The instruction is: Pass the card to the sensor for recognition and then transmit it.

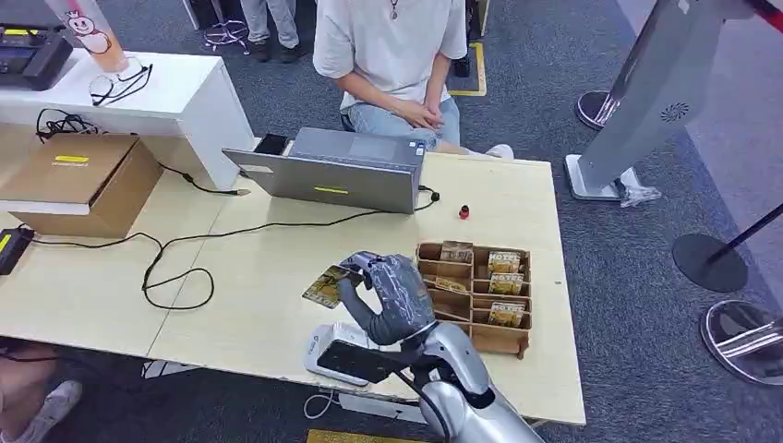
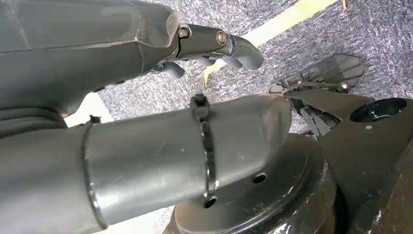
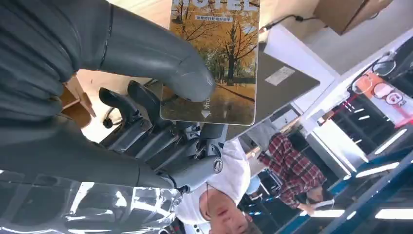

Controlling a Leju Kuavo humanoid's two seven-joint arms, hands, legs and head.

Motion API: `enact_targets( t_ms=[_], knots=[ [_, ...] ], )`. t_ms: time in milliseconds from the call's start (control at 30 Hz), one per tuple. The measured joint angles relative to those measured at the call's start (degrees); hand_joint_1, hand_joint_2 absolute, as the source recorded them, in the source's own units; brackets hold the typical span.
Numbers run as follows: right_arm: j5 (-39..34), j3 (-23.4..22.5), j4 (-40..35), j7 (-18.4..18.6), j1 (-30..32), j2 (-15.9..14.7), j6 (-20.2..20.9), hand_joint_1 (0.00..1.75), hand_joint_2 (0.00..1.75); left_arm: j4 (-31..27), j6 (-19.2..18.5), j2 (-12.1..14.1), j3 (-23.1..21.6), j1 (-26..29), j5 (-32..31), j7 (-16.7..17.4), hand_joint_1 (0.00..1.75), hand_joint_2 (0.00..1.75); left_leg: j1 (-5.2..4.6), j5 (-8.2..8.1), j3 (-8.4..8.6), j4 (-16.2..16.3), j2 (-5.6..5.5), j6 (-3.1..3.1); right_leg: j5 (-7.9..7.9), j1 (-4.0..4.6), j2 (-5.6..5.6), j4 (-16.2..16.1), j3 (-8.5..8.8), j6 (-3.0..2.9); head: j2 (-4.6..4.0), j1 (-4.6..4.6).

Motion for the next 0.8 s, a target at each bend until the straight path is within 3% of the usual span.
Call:
enact_targets(
  t_ms=[800],
  knots=[
    [-0.1,-4.8,6.2,0.7,-3.8,1.2,-4.5,1.75,1.75,0.0,0.0,0.0,-1.5,-0.4,-0.7,1.0,0.00,0.00,0.00,0.00,0.00,0.0,0.00,0.00,0.00,0.00,0.00,0.0,0.00,0.00,0.00,0.00]
  ],
)
